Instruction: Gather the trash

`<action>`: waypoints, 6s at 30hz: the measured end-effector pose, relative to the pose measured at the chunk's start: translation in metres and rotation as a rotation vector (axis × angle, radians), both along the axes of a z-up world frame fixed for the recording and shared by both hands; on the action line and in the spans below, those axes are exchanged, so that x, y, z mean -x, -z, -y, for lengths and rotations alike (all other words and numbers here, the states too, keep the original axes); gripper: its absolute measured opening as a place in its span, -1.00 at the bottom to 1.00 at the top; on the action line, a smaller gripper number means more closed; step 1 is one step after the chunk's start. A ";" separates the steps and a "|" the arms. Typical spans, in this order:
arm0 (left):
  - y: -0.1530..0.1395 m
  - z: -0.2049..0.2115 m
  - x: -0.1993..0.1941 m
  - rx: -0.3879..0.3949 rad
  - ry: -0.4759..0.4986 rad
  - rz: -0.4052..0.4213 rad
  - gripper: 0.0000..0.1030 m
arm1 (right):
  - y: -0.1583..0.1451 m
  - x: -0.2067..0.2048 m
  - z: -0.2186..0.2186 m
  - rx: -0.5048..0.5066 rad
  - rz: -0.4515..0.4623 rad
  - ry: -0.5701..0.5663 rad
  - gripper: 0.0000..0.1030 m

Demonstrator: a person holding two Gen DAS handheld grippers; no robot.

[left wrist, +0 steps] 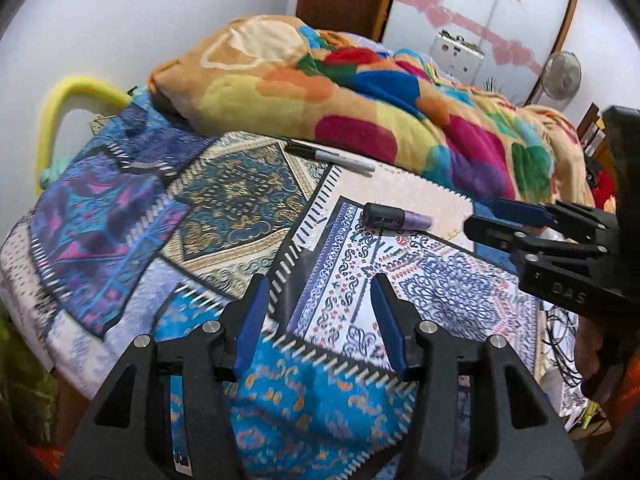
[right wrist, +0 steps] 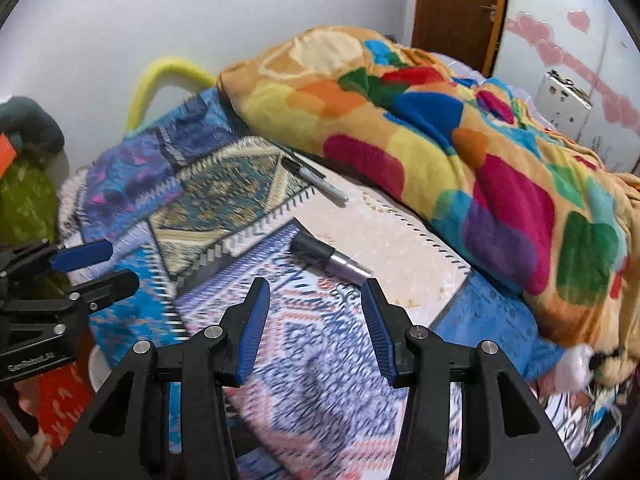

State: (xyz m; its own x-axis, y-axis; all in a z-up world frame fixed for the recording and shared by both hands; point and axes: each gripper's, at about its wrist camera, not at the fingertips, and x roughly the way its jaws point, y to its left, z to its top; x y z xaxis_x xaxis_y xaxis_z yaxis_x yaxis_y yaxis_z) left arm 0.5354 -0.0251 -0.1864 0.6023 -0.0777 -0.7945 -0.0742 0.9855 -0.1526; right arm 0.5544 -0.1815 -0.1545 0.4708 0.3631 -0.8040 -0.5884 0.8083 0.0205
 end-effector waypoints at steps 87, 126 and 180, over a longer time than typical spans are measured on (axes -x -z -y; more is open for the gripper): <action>-0.116 -0.071 0.156 -0.033 -0.174 0.046 -0.80 | -0.116 0.141 -0.032 -0.136 0.068 0.013 -0.54; 0.069 -0.262 0.332 0.152 -0.581 -0.246 -0.81 | 0.062 0.278 -0.298 0.118 -0.306 -0.467 -0.54; -0.189 -0.109 0.423 0.044 -0.229 0.379 -0.49 | -0.182 0.391 -0.052 -0.319 0.303 -0.001 -0.18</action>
State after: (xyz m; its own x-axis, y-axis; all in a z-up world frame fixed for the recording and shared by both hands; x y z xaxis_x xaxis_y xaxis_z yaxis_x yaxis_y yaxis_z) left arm 0.1129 0.0839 0.0028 0.8561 0.0625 -0.5129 -0.2201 0.9422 -0.2526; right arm 0.1630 -0.1294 0.0278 0.6675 0.5713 -0.4776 -0.6072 0.7888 0.0950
